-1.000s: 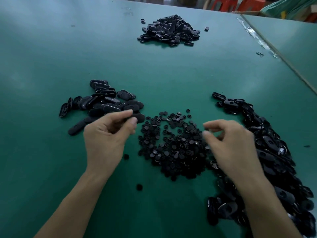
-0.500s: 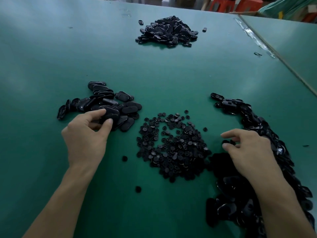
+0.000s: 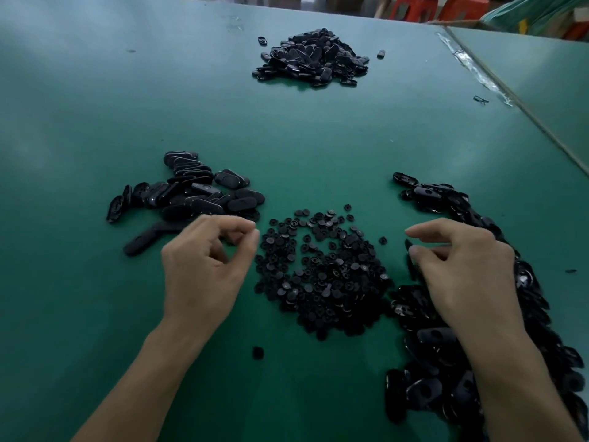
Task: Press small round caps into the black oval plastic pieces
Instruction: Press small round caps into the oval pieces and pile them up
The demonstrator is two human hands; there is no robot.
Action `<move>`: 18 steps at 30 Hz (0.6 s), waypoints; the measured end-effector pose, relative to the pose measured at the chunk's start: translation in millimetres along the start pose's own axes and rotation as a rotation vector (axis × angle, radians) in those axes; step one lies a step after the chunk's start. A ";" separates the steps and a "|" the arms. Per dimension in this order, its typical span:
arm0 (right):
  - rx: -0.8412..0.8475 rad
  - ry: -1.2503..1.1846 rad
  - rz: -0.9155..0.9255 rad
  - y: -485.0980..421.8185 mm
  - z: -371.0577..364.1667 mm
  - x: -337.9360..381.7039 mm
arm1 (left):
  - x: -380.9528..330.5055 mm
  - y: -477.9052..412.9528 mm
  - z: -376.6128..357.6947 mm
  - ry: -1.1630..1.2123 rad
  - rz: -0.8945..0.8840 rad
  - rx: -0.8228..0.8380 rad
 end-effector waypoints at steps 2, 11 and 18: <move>0.015 -0.014 0.011 2.5 -3.4 2.6 | -8.9 2.9 -5.6 0.056 -0.052 0.052; 0.527 -0.753 0.020 28.3 -18.5 41.5 | -25.8 11.5 -14.7 0.402 0.110 0.179; 0.599 -0.818 -0.003 34.4 -36.9 45.4 | -27.3 11.4 -16.7 0.554 0.256 0.184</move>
Point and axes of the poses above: each hand's wrist, its own y-axis away from the middle knuckle, its own z-axis out of the back of the hand, x = y × z, the point moved 2 cm from there along -y, towards the middle knuckle, and after that the axes turned 11 degrees about -z, right-handed, at the moved point
